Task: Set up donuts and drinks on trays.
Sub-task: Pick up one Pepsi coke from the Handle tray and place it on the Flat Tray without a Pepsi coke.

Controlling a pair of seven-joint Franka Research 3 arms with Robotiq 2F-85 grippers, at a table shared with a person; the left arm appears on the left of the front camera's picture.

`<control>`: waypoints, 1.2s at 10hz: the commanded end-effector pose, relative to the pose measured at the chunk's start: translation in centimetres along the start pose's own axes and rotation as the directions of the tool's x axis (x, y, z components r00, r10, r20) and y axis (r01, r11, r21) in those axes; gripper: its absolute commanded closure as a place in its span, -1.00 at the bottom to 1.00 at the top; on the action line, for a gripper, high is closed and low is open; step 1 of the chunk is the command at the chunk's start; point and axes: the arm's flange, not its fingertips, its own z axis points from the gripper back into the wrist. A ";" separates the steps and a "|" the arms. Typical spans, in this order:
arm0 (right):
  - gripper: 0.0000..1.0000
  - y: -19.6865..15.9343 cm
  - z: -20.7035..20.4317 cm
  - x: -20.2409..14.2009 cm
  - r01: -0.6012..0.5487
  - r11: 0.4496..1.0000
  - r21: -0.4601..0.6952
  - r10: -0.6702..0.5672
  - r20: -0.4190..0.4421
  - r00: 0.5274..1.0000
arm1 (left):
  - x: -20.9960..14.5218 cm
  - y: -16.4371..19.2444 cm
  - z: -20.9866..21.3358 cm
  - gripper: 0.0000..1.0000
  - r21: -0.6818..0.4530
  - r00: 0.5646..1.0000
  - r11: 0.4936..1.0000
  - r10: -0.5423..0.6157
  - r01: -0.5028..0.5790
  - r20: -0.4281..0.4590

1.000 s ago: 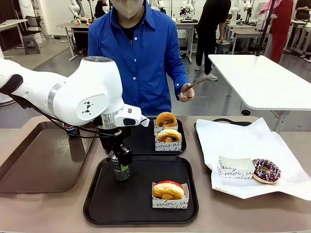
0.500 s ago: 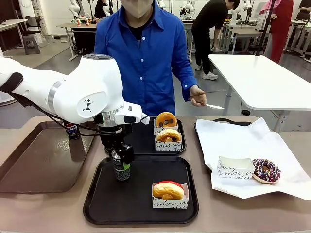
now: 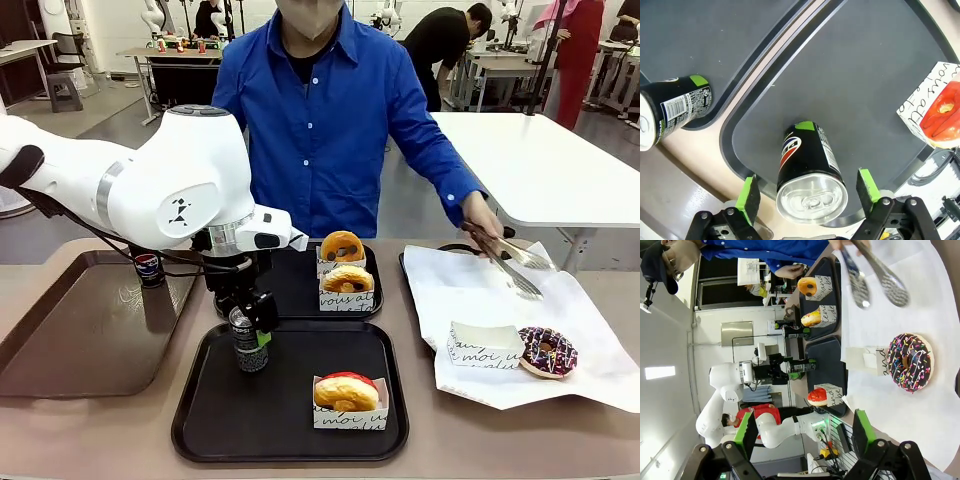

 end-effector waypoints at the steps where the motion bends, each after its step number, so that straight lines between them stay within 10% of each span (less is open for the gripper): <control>1: -1.00 0.0 -0.1 0.1 -0.001 1.000 0.012 0.001 0.004 1.000 | -0.8 0.2 1.0 -1.00 -0.013 1.000 1.000 0.020 -0.020 0.002; 12: -1.00 0.0 -0.1 0.1 -0.001 1.000 0.012 0.001 0.004 1.000 | -10.6 3.6 9.7 -1.00 0.005 0.962 0.962 0.274 -0.274 0.001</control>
